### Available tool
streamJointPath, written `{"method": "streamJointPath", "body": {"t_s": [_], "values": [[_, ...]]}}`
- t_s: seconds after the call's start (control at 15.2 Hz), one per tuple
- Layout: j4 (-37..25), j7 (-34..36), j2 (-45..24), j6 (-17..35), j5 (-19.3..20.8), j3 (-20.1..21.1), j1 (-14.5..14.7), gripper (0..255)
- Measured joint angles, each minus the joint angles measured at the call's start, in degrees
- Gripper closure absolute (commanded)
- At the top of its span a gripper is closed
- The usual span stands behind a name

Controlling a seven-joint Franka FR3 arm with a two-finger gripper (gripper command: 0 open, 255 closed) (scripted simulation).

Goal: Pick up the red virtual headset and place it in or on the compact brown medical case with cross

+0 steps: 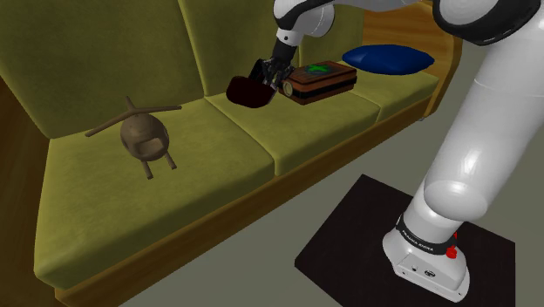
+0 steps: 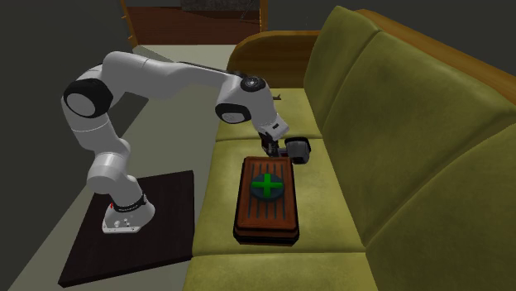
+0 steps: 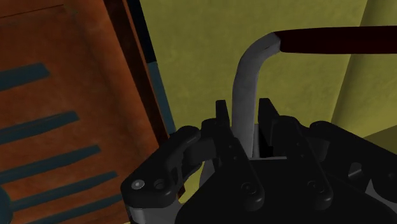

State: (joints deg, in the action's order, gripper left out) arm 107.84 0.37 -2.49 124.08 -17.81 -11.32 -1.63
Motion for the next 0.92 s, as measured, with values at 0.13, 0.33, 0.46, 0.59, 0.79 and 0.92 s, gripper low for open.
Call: {"method": "streamJointPath", "body": {"t_s": [0.13, 0.33, 0.46, 0.59, 0.79, 0.92], "values": [[0.0, 0.1, 0.0, -0.1, 0.0, 0.0, 0.0, 255], [0.5, -0.1, 0.2, 0.2, 0.0, -0.1, 0.0, 255], [0.2, -0.1, 0.4, -0.6, 0.1, -0.1, -0.1, 255], [-0.7, 0.3, 0.6, -1.8, 0.4, -0.1, -0.1, 255], [-2.6, 0.9, 0.8, -4.0, 0.9, -0.1, -0.1, 255], [-3.9, 1.4, 1.2, -5.6, 1.2, -0.2, -0.1, 255]]}}
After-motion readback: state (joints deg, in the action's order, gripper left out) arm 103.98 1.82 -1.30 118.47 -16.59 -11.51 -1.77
